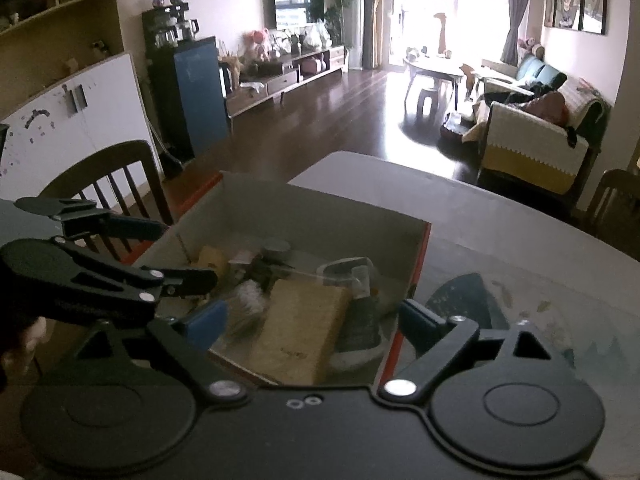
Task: Organize objects
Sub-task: 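Withdraw both tools up from the box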
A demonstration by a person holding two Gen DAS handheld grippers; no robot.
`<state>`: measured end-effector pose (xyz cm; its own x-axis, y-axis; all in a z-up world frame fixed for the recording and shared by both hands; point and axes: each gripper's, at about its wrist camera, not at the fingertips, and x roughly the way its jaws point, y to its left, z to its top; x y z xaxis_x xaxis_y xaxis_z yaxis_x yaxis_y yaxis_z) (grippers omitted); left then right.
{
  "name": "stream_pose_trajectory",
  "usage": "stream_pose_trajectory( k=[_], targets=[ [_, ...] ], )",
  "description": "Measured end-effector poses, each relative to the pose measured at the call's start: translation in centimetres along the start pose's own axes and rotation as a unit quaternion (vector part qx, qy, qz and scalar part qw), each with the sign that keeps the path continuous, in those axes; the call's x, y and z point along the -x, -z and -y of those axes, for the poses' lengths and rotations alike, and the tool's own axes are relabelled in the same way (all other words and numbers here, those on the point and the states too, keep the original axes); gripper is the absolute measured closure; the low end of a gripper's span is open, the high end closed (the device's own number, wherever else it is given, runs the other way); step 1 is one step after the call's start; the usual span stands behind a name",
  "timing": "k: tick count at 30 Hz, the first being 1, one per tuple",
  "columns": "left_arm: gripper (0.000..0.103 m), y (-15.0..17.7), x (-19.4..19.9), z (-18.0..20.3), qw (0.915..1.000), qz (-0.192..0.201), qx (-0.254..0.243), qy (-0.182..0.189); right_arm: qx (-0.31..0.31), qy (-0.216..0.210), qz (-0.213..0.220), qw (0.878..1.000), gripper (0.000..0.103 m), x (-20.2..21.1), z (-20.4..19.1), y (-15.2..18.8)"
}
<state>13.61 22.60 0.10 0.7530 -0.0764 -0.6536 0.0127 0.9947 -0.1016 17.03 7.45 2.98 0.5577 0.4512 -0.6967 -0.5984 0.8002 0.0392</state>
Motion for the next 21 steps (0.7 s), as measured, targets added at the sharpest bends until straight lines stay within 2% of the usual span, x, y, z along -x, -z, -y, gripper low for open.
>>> stream_pose_trajectory(
  k=[5,9,17,21],
  targets=[
    [0.017,0.3,1.6,0.1,0.9997,0.014,0.020,0.000,0.005,-0.009,0.023,1.000,0.007,1.7,-0.3,0.7],
    [0.001,0.8,2.6,0.0,0.9988,0.027,0.039,-0.006,0.015,-0.011,0.040,0.999,0.004,2.7,-0.6,1.3],
    [0.000,1.9,4.1,1.2,0.9982,0.048,0.035,-0.011,0.008,-0.023,0.063,0.998,0.003,4.2,-0.9,2.3],
    [0.000,2.3,4.9,2.1,0.9975,0.060,0.026,-0.025,0.001,-0.024,0.067,0.997,0.003,4.7,-0.6,2.9]
  ],
)
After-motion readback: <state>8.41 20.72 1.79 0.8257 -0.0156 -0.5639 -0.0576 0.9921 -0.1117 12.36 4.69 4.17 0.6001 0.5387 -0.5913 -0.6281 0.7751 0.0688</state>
